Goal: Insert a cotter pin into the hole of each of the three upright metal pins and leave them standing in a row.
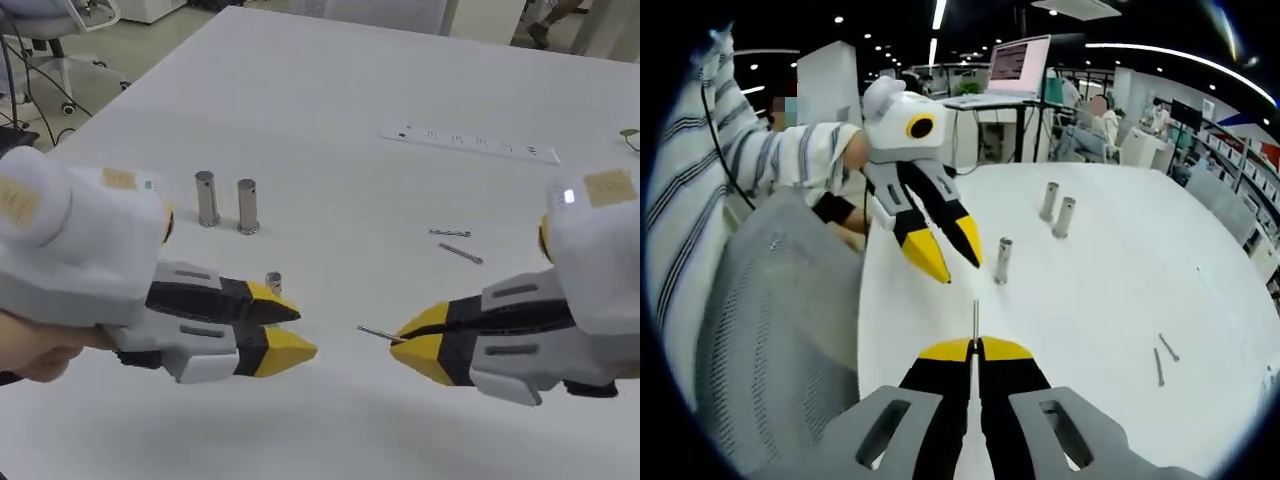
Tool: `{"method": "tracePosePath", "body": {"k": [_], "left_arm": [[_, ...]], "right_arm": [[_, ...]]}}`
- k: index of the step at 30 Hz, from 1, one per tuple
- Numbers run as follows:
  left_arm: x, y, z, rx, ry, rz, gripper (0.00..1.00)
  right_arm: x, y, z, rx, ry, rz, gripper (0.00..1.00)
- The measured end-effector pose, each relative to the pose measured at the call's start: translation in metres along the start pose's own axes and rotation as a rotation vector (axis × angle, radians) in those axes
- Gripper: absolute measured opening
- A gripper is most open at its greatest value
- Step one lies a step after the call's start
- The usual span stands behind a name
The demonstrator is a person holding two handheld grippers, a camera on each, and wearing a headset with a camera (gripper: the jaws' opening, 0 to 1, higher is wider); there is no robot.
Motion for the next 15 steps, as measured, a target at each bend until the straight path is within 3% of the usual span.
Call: {"method": "tracePosePath", "body": {"k": [4,9,15], "left_arm": [[-0.008,0.010,0.004,0.043,0.003,0.013,0.18],[-0.012,0.026,0.005,0.145,0.001,0.037,0.19],[-0.012,0.037,-0.001,0.183,0.003,0.006,0.19]], "right_arm": [[-0.001,-0.002,-0.003,-0.028,0.000,-0.033,0.02],[-0.003,-0.008,-0.006,-0.077,0.020,-0.074,0.02],[0.001,-0.009,-0.009,-0.091,0.007,-0.104,0.02]]}}
Point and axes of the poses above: the centre of the closed fingertips' face, and the gripper's own axes: z roughly backward along the fingers, y roughly to its left, x roughly out of its top, the point moved 8 cm from there along z, roughly backward along the fingers, and after that the axes turned 2 degrees about -y, right-handed, at the moved point
